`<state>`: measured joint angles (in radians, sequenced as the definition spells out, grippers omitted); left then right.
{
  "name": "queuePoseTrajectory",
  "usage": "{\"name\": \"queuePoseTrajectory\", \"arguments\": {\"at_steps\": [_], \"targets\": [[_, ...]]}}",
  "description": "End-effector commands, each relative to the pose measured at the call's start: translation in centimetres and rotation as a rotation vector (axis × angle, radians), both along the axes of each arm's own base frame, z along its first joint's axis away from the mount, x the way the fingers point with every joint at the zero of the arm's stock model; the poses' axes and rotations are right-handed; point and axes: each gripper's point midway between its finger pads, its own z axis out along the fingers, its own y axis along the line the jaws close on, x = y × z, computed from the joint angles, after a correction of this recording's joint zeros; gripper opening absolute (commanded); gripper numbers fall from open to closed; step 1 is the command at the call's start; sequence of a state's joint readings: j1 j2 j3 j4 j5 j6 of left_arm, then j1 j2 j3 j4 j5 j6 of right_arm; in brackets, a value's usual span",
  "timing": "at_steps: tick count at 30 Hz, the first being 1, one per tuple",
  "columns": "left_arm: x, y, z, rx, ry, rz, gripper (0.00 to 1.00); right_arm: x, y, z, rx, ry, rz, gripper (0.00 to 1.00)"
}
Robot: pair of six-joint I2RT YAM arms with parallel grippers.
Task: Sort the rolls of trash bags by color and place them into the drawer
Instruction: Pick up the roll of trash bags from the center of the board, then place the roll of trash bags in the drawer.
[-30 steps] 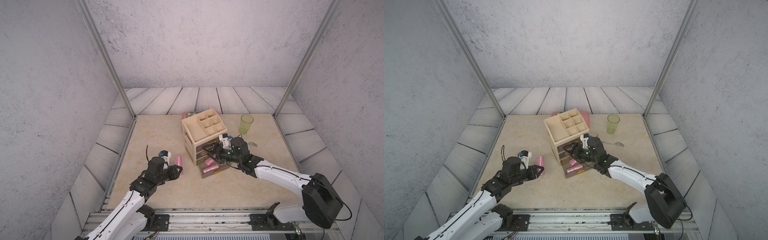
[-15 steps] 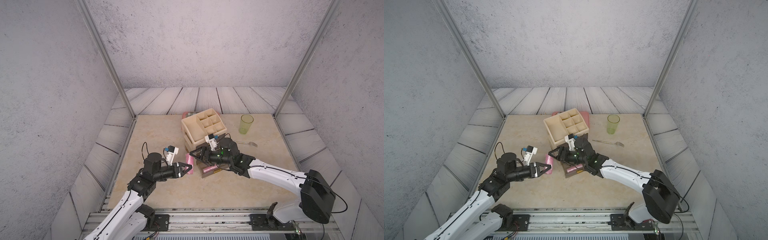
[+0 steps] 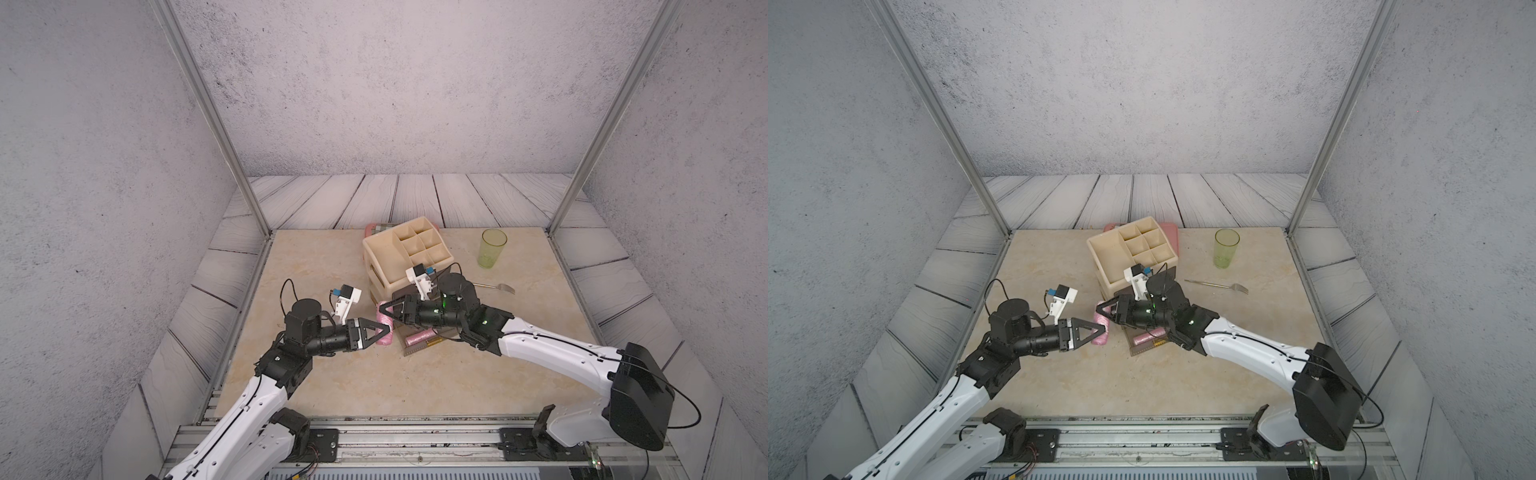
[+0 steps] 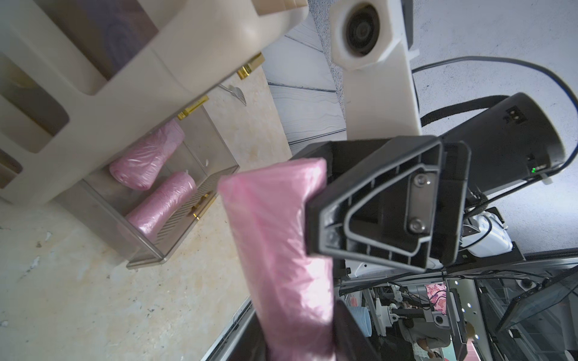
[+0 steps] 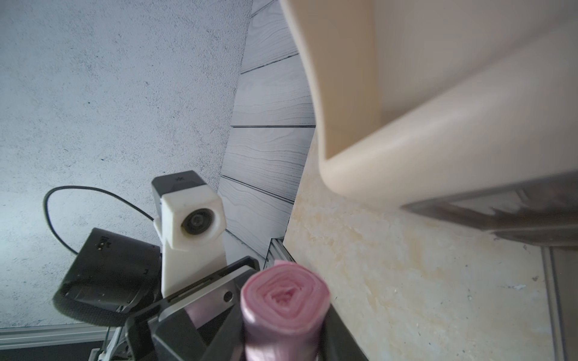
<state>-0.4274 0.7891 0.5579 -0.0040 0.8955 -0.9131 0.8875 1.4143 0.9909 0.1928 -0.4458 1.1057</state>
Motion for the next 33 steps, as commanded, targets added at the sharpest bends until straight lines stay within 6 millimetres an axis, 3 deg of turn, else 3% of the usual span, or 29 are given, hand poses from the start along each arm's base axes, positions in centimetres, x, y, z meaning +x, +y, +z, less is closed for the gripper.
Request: {"name": "queuePoseTrajectory", "arguments": {"at_steps": [1, 4, 7, 12, 16, 21, 27, 33], "targets": [[0.0, -0.3, 3.7, -0.061, -0.110, -0.036, 0.36, -0.9, -0.2, 0.5, 0.015, -0.003, 0.021, 0.25], [0.2, -0.2, 3.7, -0.050, -0.107, -0.019, 0.63, -0.7, -0.4, 0.6, 0.026, -0.001, 0.006, 0.10], [0.5, 0.1, 3.8, -0.032, -0.116, 0.012, 0.77, -0.1, -1.5, 0.6, 0.009, -0.011, -0.056, 0.00], [1.5, 1.3, 2.7, 0.068, -0.110, 0.115, 0.79, 1.9, -6.4, -0.6, -0.081, -0.033, -0.257, 0.00], [3.3, 3.5, 0.7, 0.211, -0.075, 0.274, 0.79, 3.8, -12.1, -3.2, -0.167, 0.008, -0.514, 0.00], [5.1, 5.6, -1.9, 0.342, -0.024, 0.405, 0.78, 5.2, -16.5, -6.1, -0.185, 0.101, -0.735, 0.00], [5.7, 4.5, -2.8, 0.304, -0.008, 0.374, 0.78, 7.1, -17.7, -10.0, -0.171, 0.239, -0.852, 0.00], [5.5, 4.3, -3.3, 0.301, -0.001, 0.362, 0.78, 8.6, -17.6, -11.8, -0.164, 0.297, -0.903, 0.00]]}}
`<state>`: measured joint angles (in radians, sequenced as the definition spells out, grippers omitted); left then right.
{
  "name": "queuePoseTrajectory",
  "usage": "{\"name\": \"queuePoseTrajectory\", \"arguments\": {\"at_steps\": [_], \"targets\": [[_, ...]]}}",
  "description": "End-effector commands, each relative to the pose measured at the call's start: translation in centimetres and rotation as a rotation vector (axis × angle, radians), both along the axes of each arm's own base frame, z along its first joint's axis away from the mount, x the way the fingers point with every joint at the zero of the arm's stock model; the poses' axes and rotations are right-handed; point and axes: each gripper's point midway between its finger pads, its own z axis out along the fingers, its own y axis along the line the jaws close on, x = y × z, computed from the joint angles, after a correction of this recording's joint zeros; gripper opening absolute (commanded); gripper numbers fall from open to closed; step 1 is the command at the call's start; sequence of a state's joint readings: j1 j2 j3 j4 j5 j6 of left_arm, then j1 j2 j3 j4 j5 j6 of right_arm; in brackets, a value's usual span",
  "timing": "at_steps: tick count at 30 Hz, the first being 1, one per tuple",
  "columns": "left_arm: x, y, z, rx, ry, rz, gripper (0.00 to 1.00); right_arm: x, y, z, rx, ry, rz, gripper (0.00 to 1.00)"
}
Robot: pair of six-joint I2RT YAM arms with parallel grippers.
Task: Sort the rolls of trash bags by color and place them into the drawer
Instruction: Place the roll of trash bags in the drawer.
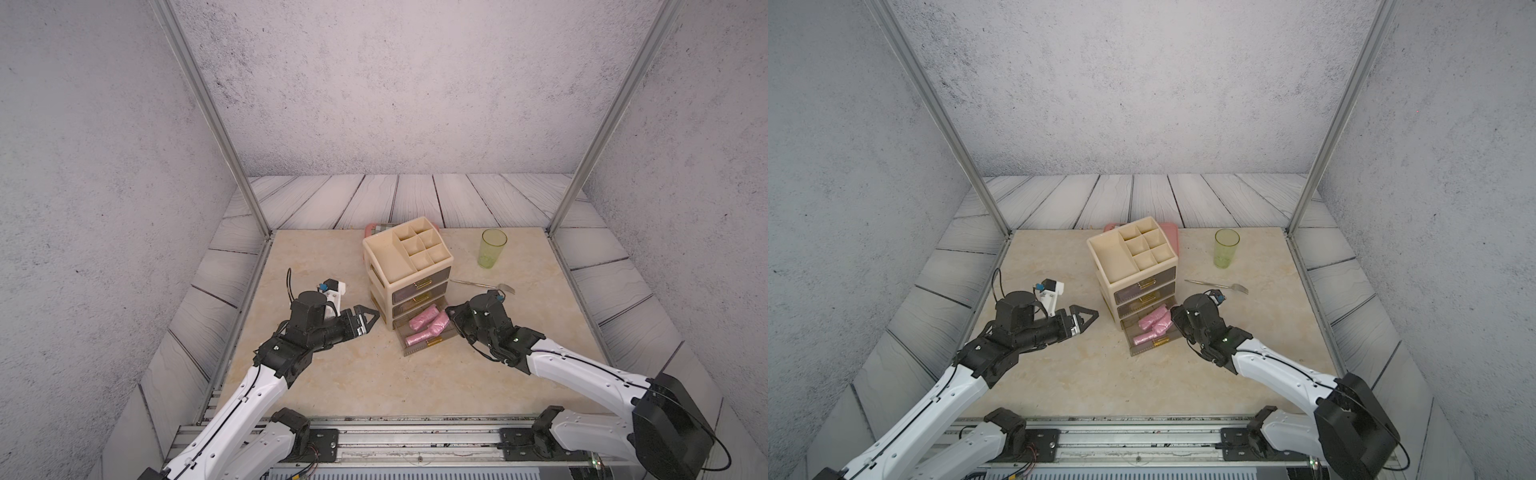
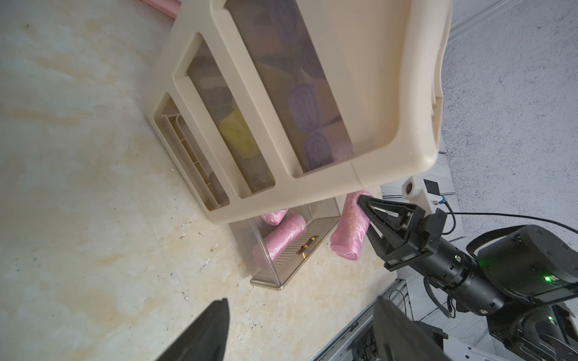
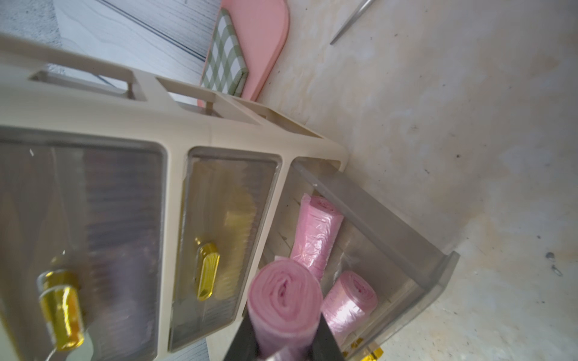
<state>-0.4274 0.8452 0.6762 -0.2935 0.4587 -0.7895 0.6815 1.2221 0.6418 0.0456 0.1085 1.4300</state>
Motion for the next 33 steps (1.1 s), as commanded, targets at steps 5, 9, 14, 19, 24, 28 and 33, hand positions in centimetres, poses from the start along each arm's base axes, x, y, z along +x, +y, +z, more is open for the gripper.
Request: {"name": "queuePoseTrajectory", "arguments": {"at_steps": [5, 9, 14, 19, 24, 28, 33], "targets": [[0.2, 0.0, 0.0, -0.008, -0.025, -0.004, 0.78, 1.9, 0.0, -0.7, 0.050, 0.017, -0.088, 0.05], [0.3, -0.1, 0.0, -0.006, -0.029, -0.007, 0.78, 2.3, 0.5, -1.2, 0.058, 0.034, -0.085, 0.07], [0.4, -0.1, 0.1, 0.000, -0.032, -0.014, 0.78, 2.6, 1.4, -1.7, 0.083, 0.053, -0.067, 0.26], [0.5, -0.2, 0.4, 0.004, -0.038, -0.017, 0.79, 2.8, 2.3, -1.9, 0.106, 0.065, -0.041, 0.42], [0.6, 0.3, 0.4, 0.033, -0.041, -0.001, 0.79, 2.8, 2.8, -1.2, 0.121, 0.055, -0.016, 0.47], [1.0, 1.1, 1.3, 0.087, -0.065, 0.024, 0.79, 2.6, 2.7, -0.3, 0.113, 0.032, -0.001, 0.47], [2.1, 1.6, 3.2, 0.163, -0.119, 0.039, 0.79, 2.2, 2.6, 1.7, 0.024, -0.026, 0.084, 0.47]]}}
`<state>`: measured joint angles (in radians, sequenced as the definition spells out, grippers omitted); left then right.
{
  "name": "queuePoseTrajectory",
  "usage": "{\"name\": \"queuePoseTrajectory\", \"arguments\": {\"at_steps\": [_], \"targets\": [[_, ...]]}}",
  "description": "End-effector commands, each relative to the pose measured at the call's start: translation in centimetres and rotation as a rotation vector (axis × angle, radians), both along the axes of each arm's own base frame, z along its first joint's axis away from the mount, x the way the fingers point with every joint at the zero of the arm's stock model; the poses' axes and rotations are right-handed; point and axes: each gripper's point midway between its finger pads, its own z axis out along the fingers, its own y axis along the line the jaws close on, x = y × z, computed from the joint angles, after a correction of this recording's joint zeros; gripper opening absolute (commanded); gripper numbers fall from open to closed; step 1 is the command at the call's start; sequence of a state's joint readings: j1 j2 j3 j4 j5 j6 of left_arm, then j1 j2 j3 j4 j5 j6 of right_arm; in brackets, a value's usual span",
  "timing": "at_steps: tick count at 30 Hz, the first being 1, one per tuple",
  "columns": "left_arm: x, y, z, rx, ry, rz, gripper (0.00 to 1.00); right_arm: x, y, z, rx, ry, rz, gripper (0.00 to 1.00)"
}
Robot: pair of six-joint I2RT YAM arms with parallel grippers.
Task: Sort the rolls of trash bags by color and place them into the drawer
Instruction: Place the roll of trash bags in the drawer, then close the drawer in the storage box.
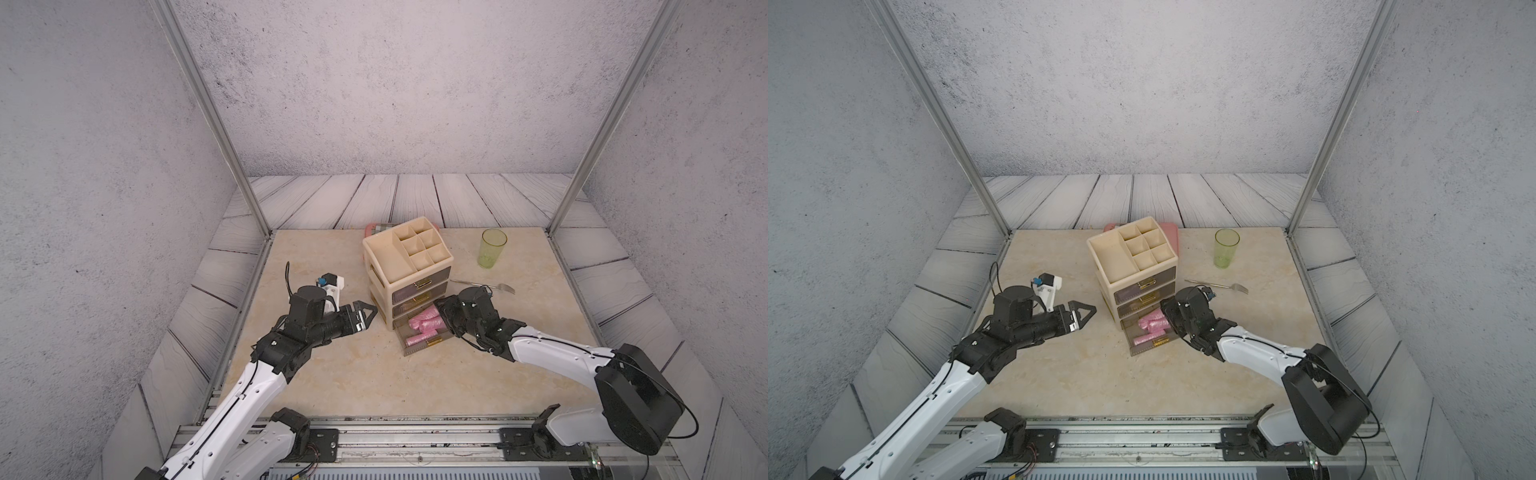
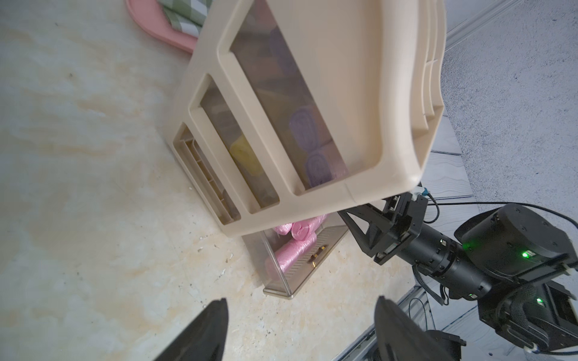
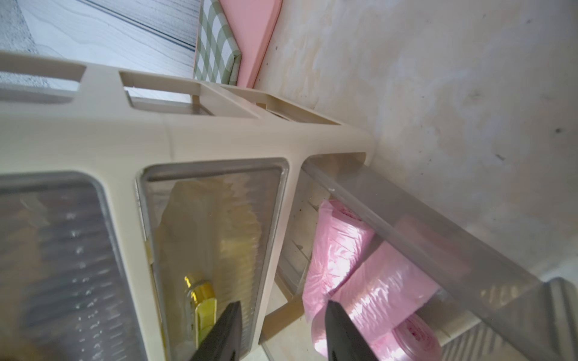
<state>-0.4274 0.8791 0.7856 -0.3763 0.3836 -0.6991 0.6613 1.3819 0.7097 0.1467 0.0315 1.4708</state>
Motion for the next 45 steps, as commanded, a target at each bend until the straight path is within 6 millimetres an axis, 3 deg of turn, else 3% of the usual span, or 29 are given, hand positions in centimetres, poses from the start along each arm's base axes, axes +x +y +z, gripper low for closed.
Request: {"name": "queuePoseTrajectory", "arguments": {"at_steps": [1, 7, 13, 18, 19, 21, 23, 29, 35, 40, 45], "targets": [[1.2, 1.0, 1.4, 0.089, -0.058, 0.022, 0.79, -0.2, 0.2, 3.1, -0.069, -0.084, 0.097, 0.46], [3.9, 2.0, 3.4, 0.243, -0.097, 0.061, 0.79, -1.5, 1.2, 4.7, -0.231, -0.170, 0.342, 0.41], [7.4, 2.3, 7.0, 0.396, -0.171, 0.065, 0.69, -4.1, 0.6, 3.1, -0.325, -0.169, 0.500, 0.35], [11.1, 0.8, 10.0, 0.461, -0.212, 0.009, 0.39, -6.8, -1.2, 0.6, -0.357, -0.135, 0.540, 0.27], [11.8, 0.5, 10.2, 0.466, -0.210, -0.003, 0.34, -7.2, -1.5, 0.3, -0.355, -0.130, 0.539, 0.27], [13.7, -0.5, 10.8, 0.460, -0.210, -0.032, 0.13, -7.9, -2.0, -0.8, -0.347, -0.115, 0.536, 0.25], [15.4, -1.4, 10.9, 0.460, -0.206, -0.049, 0.02, -8.5, -2.2, -1.9, -0.338, -0.095, 0.539, 0.23], [21.2, -2.2, 11.3, 0.436, -0.197, -0.008, 0.04, -9.5, -2.3, -5.9, -0.334, -0.009, 0.560, 0.19], [25.6, -3.8, 11.5, 0.421, -0.203, -0.005, 0.07, -9.1, -1.8, -7.9, -0.339, 0.028, 0.567, 0.18], [27.7, -5.0, 9.9, 0.416, -0.191, -0.025, 0.07, -8.5, -2.0, -8.6, -0.360, 0.037, 0.540, 0.17], [28.0, -6.2, 8.0, 0.393, -0.160, -0.067, 0.07, -7.4, -2.1, -8.0, -0.379, 0.018, 0.507, 0.17]]}}
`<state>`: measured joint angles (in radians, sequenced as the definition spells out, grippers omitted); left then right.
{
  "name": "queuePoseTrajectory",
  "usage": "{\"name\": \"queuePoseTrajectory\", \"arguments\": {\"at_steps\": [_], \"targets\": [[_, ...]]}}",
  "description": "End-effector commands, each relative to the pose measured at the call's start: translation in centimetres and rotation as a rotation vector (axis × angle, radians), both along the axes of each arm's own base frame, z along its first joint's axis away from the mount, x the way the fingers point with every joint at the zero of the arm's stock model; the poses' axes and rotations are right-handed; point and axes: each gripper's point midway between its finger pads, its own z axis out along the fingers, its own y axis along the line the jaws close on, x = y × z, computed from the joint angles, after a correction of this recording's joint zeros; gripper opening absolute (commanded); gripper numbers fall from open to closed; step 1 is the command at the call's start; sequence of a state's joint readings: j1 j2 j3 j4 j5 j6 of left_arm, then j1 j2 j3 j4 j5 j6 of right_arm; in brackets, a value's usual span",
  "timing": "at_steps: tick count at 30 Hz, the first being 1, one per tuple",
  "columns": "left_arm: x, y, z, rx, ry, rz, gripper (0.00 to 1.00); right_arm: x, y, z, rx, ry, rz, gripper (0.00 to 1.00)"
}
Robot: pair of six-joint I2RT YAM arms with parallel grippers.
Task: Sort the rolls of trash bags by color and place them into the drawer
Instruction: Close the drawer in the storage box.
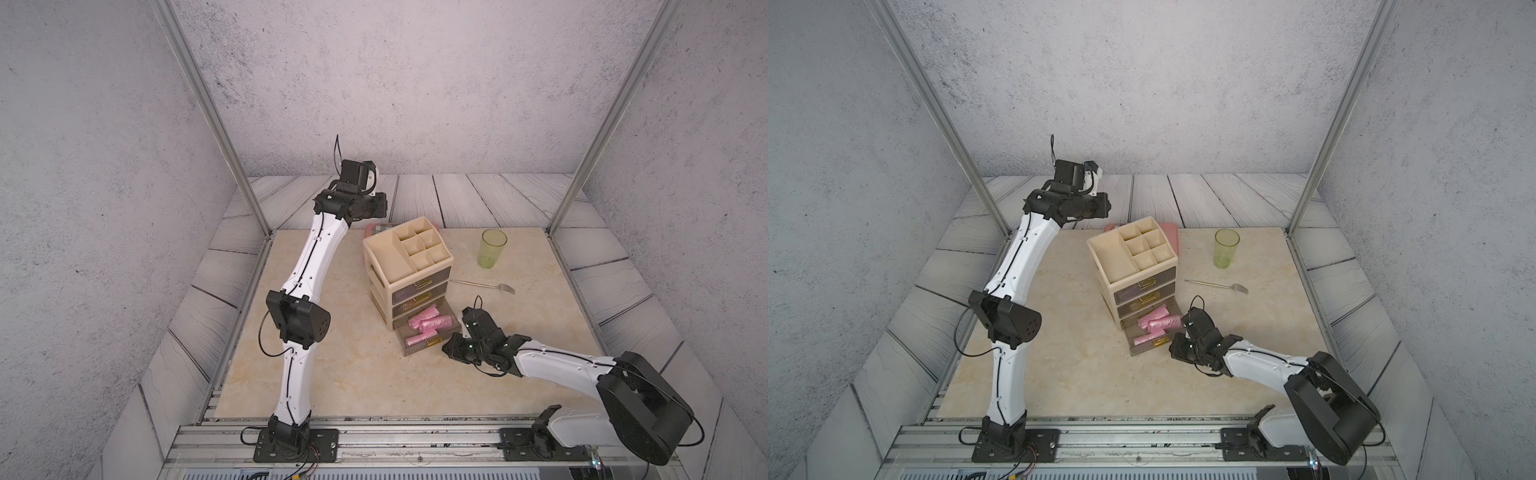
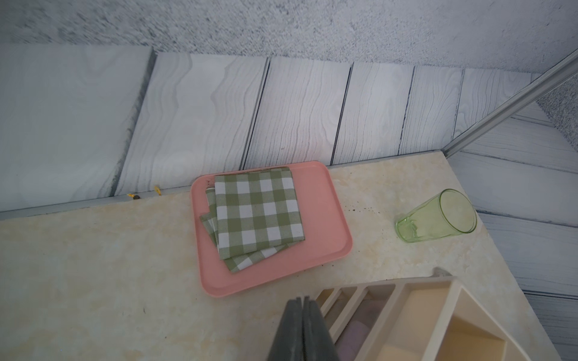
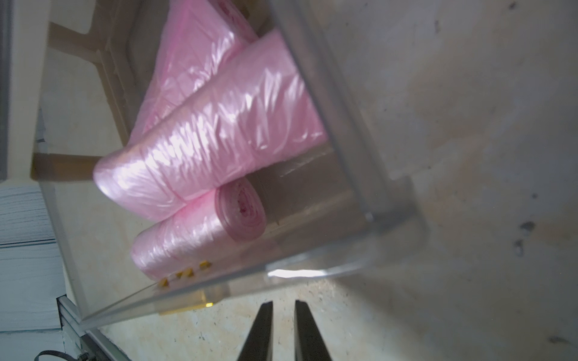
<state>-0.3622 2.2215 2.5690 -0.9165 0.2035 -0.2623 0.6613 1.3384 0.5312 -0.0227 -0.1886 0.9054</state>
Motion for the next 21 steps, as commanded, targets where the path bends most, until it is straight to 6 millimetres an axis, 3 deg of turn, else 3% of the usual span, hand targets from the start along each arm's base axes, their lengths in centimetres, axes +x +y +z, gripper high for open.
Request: {"name": "queuePoseTrajectory", "arguments": {"at_steps": [1, 15, 21], "targets": [[-0.5, -1.0, -0.8, -0.013, 0.034, -0.041, 0.07, 1.6, -0.1, 0.6, -0.015, -0.037, -0.040, 0.17], [-1.3, -2.0, -2.8, -0.009, 0.089, -0.118, 0.07, 5.7, 1.3, 2.1, 0.000, -0.055, -0.050, 0.17], [-1.4, -2.1, -3.2, -0.006, 0.100, -0.121, 0.06, 7.2, 3.0, 2.5, 0.058, -0.053, -0.049, 0.17]]}}
